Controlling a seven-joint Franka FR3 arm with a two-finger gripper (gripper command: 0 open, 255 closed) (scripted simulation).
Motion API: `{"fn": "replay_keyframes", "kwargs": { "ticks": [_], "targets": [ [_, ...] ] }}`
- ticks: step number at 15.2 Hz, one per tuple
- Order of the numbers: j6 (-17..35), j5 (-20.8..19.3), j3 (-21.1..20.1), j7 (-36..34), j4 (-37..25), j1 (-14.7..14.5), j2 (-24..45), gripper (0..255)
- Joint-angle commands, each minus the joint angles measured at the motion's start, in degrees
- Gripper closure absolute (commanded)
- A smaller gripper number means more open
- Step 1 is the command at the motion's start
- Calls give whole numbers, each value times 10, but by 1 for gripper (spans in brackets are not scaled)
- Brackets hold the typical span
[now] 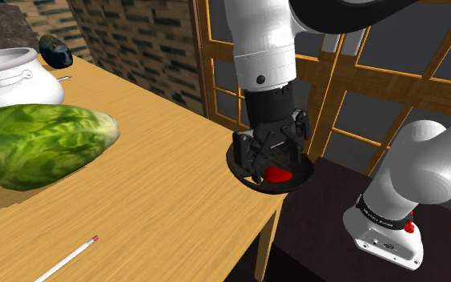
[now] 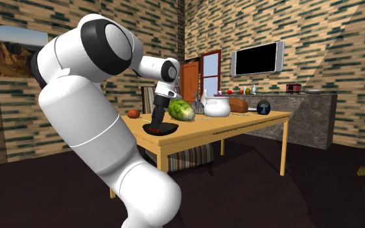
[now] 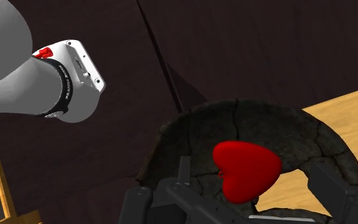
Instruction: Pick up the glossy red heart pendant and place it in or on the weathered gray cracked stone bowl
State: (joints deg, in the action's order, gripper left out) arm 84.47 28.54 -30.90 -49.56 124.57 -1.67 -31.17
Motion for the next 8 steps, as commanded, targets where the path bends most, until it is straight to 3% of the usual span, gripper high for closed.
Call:
{"fn": "replay_keyframes", "kwargs": {
  "ticks": [1, 5, 6, 8],
  "targets": [
    [1, 1, -1, 0, 2, -1, -1, 0],
    [1, 1, -1, 0, 2, -1, -1, 0],
    [1, 1, -1, 0, 2, -1, -1, 255],
    [1, 1, -1, 0, 2, -1, -1, 255]
  ]
}}
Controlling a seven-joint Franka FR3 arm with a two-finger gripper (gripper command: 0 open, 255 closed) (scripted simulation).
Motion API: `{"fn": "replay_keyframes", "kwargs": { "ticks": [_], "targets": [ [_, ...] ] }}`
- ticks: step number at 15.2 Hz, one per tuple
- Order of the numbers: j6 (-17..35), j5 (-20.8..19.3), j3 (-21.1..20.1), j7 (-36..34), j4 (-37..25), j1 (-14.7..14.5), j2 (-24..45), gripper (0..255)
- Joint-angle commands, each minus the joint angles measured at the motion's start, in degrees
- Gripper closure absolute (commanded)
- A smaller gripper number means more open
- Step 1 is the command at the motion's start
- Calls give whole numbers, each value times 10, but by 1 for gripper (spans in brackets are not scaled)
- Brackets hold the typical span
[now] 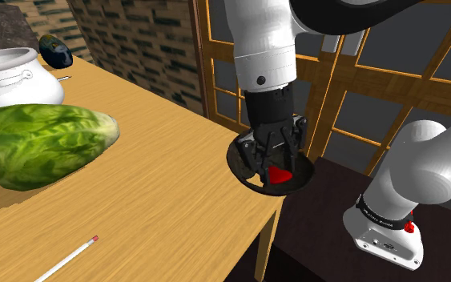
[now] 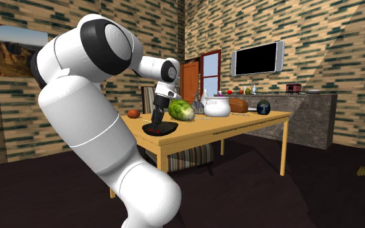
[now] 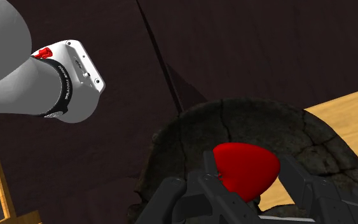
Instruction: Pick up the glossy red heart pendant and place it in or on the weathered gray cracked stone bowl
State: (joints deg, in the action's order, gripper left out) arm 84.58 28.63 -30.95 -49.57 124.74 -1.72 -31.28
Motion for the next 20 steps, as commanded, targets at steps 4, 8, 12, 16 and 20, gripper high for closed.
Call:
{"fn": "replay_keyframes", "kwargs": {
  "ticks": [4, 8, 12, 16, 20],
  "targets": [
    [0, 0, 0, 0, 0, 0, 0, 255],
    [-7, -1, 2, -2, -8, 0, 1, 255],
    [-35, -6, 8, -10, -40, 2, 5, 255],
    [-62, -10, 14, -19, -75, 4, 12, 255],
    [-89, -13, 18, -29, -111, 6, 20, 255]
  ]
}}
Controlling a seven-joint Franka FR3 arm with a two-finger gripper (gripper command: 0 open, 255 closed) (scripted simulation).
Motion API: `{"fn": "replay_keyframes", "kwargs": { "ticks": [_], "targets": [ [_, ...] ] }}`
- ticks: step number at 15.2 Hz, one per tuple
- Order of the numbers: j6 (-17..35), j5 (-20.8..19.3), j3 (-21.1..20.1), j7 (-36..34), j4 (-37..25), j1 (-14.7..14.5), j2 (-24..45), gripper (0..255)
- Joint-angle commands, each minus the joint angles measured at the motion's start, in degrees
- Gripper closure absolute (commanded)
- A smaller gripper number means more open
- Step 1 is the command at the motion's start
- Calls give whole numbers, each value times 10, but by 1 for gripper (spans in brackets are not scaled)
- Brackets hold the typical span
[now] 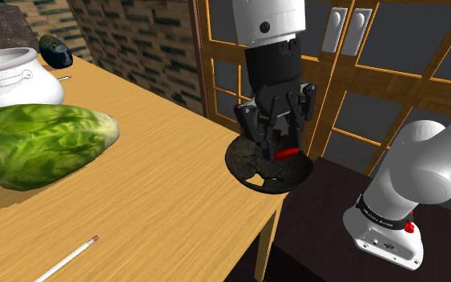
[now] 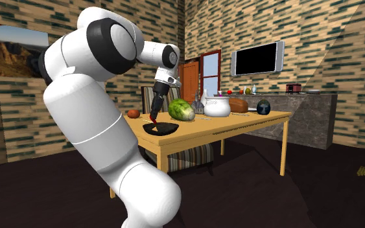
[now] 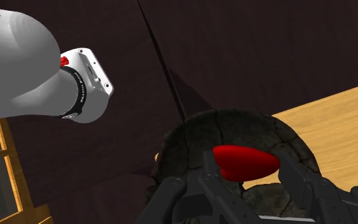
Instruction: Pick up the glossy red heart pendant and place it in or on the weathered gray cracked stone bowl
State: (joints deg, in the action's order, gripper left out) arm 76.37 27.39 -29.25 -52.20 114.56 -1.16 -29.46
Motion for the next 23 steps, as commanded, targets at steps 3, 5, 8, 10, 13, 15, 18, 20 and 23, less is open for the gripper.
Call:
{"fn": "replay_keyframes", "kwargs": {
  "ticks": [3, 5, 8, 10, 13, 15, 18, 20, 23],
  "targets": [
    [-27, -3, 4, -10, -37, 2, 10, 255],
    [-41, -5, 6, -15, -57, 3, 15, 255],
    [-52, -15, 13, -9, -78, 9, 29, 255],
    [-58, -34, 26, 12, -98, 19, 53, 255],
    [-37, -33, 25, 20, -68, 18, 44, 255],
    [-23, -31, 24, 25, -48, 17, 39, 255],
    [-2, -29, 21, 32, -20, 16, 32, 255],
    [12, -28, 19, 36, -1, 15, 27, 255],
    [33, -26, 16, 43, 25, 14, 22, 255]
  ]
}}
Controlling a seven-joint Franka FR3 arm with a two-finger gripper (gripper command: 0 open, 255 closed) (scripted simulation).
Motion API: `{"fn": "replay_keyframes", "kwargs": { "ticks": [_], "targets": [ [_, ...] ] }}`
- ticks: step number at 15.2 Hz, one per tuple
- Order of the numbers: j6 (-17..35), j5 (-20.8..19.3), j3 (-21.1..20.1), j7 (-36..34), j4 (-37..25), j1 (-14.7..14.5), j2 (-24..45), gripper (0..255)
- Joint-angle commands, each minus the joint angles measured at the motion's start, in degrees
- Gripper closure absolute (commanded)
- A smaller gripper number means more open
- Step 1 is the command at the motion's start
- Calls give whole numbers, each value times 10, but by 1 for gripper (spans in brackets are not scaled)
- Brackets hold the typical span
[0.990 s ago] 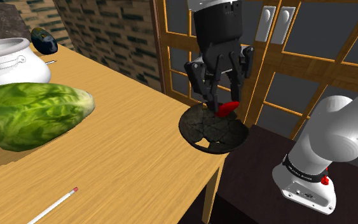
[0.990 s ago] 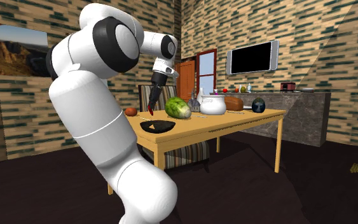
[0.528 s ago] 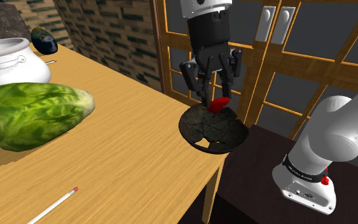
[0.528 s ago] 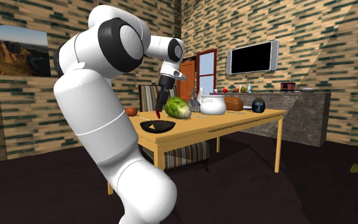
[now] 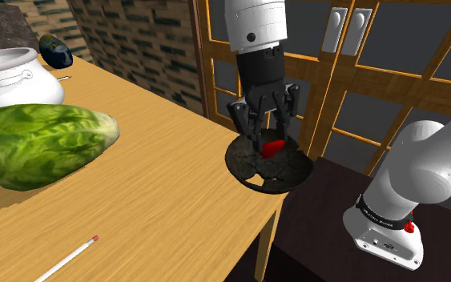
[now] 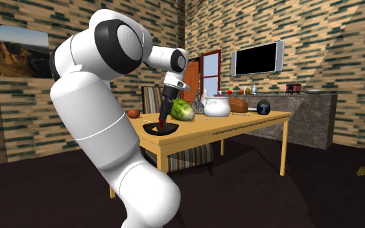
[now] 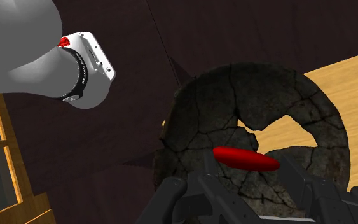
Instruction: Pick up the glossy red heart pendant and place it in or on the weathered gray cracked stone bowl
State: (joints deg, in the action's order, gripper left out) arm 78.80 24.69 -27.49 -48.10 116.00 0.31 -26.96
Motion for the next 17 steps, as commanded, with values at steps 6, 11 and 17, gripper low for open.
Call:
{"fn": "replay_keyframes", "kwargs": {
  "ticks": [6, 11, 17],
  "targets": [
    [17, 3, -3, 5, 22, -1, -5, 255],
    [17, 3, -3, 5, 22, -1, -5, 0],
    [-15, -7, 3, -2, -27, 4, 13, 0]
  ]
}}
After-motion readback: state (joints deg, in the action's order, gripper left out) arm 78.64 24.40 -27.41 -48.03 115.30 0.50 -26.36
